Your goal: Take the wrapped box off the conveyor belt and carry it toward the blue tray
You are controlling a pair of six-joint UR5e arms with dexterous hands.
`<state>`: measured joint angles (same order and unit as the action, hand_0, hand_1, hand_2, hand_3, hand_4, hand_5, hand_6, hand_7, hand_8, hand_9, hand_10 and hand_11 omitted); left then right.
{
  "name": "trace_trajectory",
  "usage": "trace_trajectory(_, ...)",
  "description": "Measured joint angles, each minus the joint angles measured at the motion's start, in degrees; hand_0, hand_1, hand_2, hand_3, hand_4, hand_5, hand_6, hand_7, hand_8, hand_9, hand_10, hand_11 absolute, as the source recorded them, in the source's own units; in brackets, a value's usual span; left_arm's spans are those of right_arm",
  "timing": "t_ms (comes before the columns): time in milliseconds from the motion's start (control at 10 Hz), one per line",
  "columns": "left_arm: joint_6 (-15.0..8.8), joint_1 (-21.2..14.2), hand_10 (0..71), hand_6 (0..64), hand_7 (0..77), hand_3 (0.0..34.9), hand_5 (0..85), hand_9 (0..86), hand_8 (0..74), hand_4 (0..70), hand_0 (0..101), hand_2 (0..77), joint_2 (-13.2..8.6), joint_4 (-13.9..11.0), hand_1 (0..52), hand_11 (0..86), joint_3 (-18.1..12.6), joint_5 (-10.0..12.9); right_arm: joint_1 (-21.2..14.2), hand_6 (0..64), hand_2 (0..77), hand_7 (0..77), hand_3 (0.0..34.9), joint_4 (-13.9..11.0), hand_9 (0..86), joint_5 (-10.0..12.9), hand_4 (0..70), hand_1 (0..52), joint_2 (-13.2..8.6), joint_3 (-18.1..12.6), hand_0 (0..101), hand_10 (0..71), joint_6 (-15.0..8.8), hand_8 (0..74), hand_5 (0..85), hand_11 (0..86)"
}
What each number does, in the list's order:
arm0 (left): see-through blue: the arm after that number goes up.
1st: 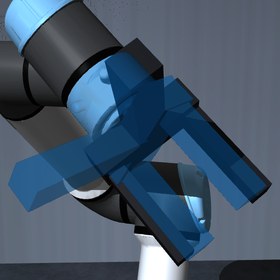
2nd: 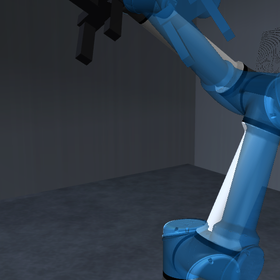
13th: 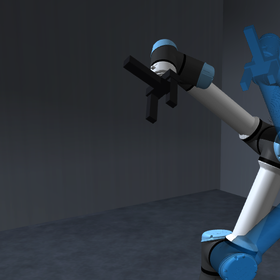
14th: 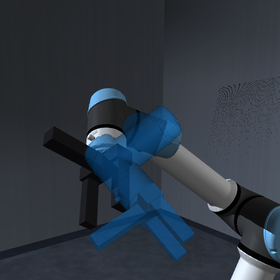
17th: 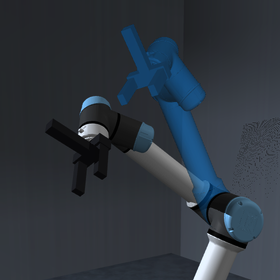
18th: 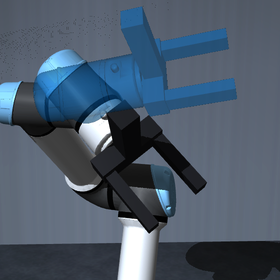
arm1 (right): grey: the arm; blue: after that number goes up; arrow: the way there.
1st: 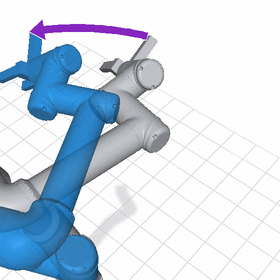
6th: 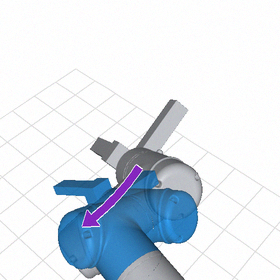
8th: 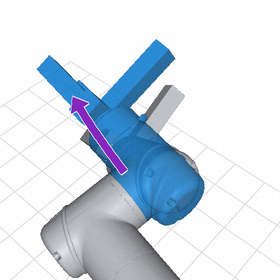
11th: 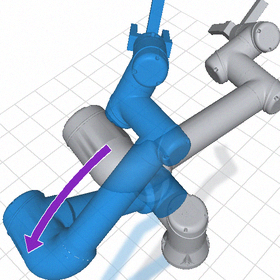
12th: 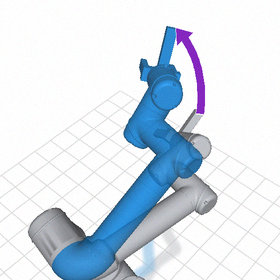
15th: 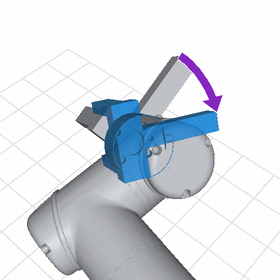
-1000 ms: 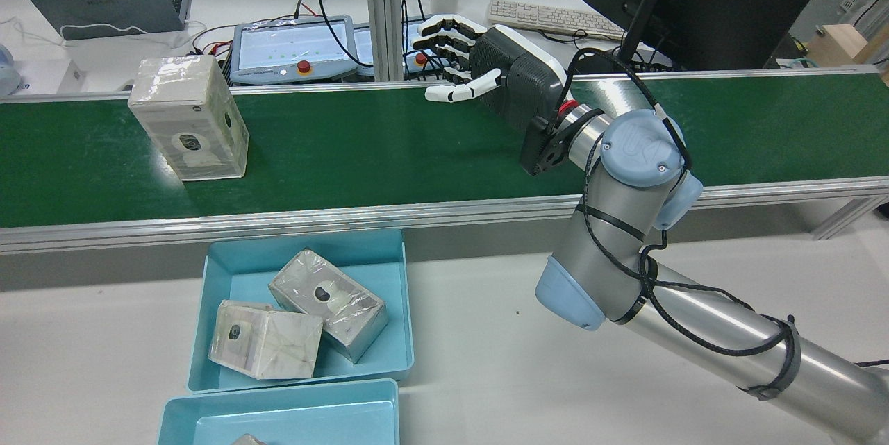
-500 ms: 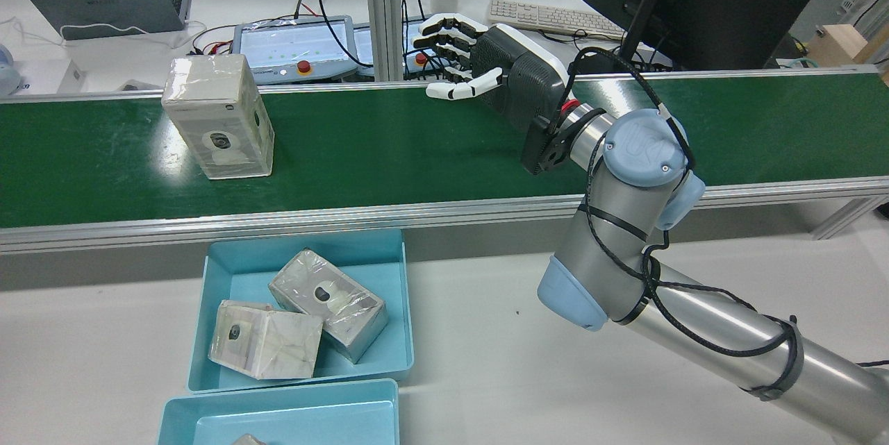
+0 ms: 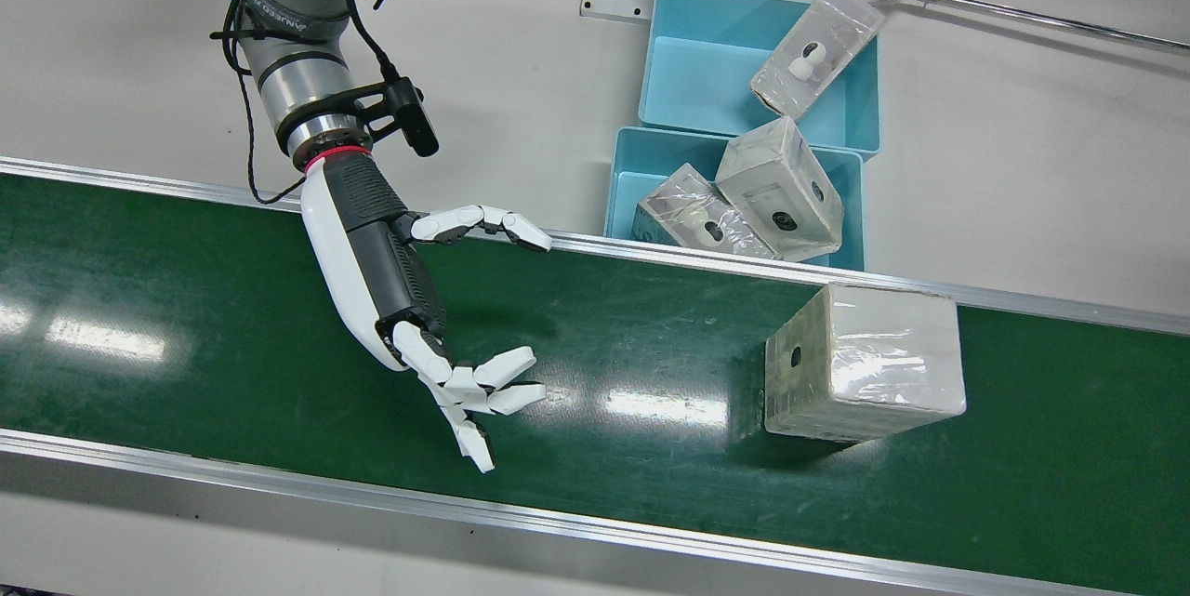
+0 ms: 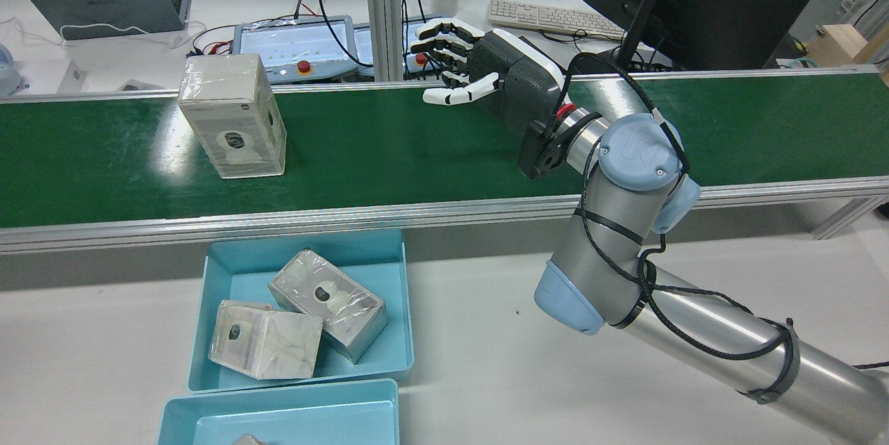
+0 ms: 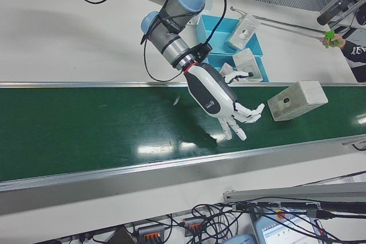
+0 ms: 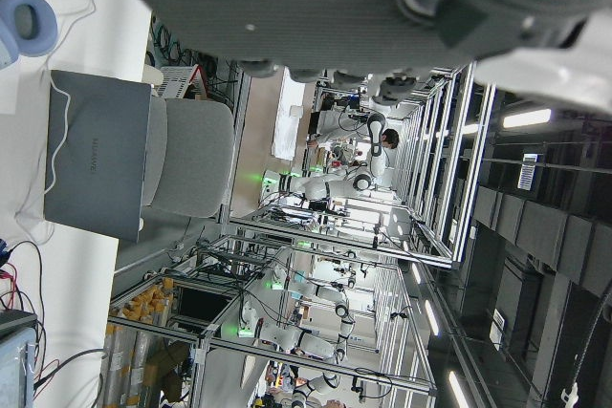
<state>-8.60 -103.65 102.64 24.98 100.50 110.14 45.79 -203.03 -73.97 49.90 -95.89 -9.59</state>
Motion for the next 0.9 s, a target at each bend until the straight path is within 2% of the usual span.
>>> trace_trajectory(100, 0.0, 0.0, 0.5, 0.0, 0.0, 0.0, 1.1, 0.0, 0.0, 0.0, 0, 0.5, 0.0, 0.0, 0.0, 0.0, 0.0, 0.0, -0.2, 7.1, 27.8, 30.5, 22.5, 0.0, 7.6, 0.0, 15.3, 21.3, 0.0, 0.4, 52, 0.0, -0.2, 1.1, 38.7, 1.6)
trace_trajectory(200, 0.0, 0.0, 0.0, 0.0, 0.0, 0.0, 1.1, 0.0, 0.0, 0.0, 0, 0.5, 0.0, 0.0, 0.0, 0.0, 0.0, 0.0, -0.3, 7.1, 14.7, 30.5, 24.2, 0.0, 6.5, 0.0, 13.6, 9.8, -0.1, 0.8, 48, 0.0, -0.5, 0.0, 37.6, 1.6)
trace_trajectory(300, 0.0, 0.0, 0.5, 0.0, 0.0, 0.0, 1.1, 0.0, 0.0, 0.0, 0, 0.5, 0.0, 0.0, 0.0, 0.0, 0.0, 0.0, -0.4, 6.5, 13.1, 26.2, 25.2, 0.0, 6.0, 0.1, 14.2, 7.6, -0.3, 1.1, 44, 0.0, -0.6, 0.0, 37.1, 1.6)
trace_trajectory(400, 0.0, 0.0, 0.5, 0.0, 0.0, 0.0, 1.1, 0.0, 0.0, 0.0, 0, 0.5, 0.0, 0.0, 0.0, 0.0, 0.0, 0.0, -0.5, 4.9, 13.1, 27.8, 25.6, 0.0, 5.4, 0.1, 13.6, 8.2, -0.5, 1.2, 44, 0.0, -0.6, 0.0, 37.1, 1.6)
trace_trajectory(500, 0.0, 0.0, 0.5, 0.0, 0.5, 0.0, 1.1, 0.0, 0.0, 0.0, 0, 0.5, 0.0, 0.0, 0.0, 0.0, 0.0, 0.0, -0.5, 7.1, 12.0, 28.9, 25.6, 0.0, 5.4, 0.1, 15.3, 12.0, -0.5, 1.3, 46, 0.0, -0.7, 0.0, 37.6, 1.6)
trace_trajectory(600, 0.0, 0.0, 0.0, 0.0, 0.0, 0.0, 1.1, 0.0, 0.0, 0.0, 0, 0.5, 0.0, 0.0, 0.0, 0.0, 0.0, 0.0, -0.5, 7.1, 12.0, 28.9, 25.6, 0.0, 5.4, 0.1, 15.3, 12.0, -0.6, 1.3, 46, 0.0, -0.7, 0.0, 37.6, 1.6)
trace_trajectory(700, 0.0, 0.0, 0.0, 0.0, 0.0, 0.0, 1.1, 0.0, 0.0, 0.0, 0, 0.5, 0.0, 0.0, 0.0, 0.0, 0.0, 0.0, -0.5, 6.5, 12.5, 28.9, 25.5, 0.0, 6.5, 0.1, 14.7, 16.4, -0.8, 1.3, 49, 0.0, -0.7, 0.0, 37.6, 1.1)
trace_trajectory(900, 0.0, 0.0, 0.5, 0.0, 0.0, 0.0, 1.1, 0.0, 0.0, 0.0, 0, 0.5, 0.0, 0.0, 0.0, 0.0, 0.0, 0.0, -0.6, 6.5, 15.8, 29.5, 25.6, 0.1, 6.5, 0.1, 13.6, 15.3, -1.1, 1.9, 49, 0.0, -0.7, 0.0, 36.5, 1.6)
